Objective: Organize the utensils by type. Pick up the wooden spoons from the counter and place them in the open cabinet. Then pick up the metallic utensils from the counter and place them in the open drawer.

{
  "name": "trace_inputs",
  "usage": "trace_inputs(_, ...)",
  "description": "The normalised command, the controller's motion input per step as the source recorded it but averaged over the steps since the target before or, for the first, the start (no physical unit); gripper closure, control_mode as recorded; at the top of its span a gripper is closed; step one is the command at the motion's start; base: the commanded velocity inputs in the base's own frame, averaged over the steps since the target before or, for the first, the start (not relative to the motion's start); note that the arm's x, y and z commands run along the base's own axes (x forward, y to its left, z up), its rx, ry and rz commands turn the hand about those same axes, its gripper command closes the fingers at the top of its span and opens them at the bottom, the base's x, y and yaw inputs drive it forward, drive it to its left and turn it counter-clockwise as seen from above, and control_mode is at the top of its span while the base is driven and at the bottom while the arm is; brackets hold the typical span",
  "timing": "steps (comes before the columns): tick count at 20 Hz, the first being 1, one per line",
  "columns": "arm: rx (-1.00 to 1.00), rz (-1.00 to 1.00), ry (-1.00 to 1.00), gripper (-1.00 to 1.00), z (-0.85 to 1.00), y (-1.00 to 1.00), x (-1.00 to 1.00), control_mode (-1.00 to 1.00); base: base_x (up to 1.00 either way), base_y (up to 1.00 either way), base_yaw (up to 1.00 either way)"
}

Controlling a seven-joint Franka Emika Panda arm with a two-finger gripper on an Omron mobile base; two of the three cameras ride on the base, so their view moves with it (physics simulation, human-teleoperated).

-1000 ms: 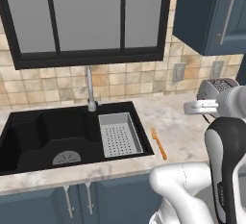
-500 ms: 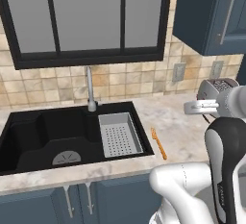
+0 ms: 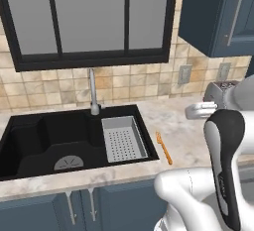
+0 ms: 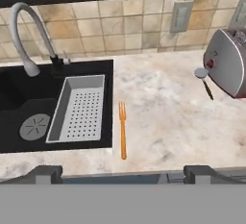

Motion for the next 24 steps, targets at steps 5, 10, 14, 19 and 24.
trace_inputs(5,0.0,-0.01,0.45,-1.0,-0.46,0.02,0.36,-1.0,0.0,0.0,0.0)
trace_inputs(10,0.0,-0.02,0.29,-1.0,-0.56,0.06,0.18,-1.0,0.0,0.0,0.0)
trace_inputs(14,0.0,-0.01,0.1,-1.0,-0.65,0.01,0.15,-1.0,0.0,0.0,0.0)
trace_inputs(19,0.0,0.0,-0.01,-1.0,-0.65,0.0,0.2,-1.0,0.0,0.0,0.0)
trace_inputs(24,0.0,0.0,-0.19,-1.0,-0.37,0.0,0.27,-1.0,0.0,0.0,0.0)
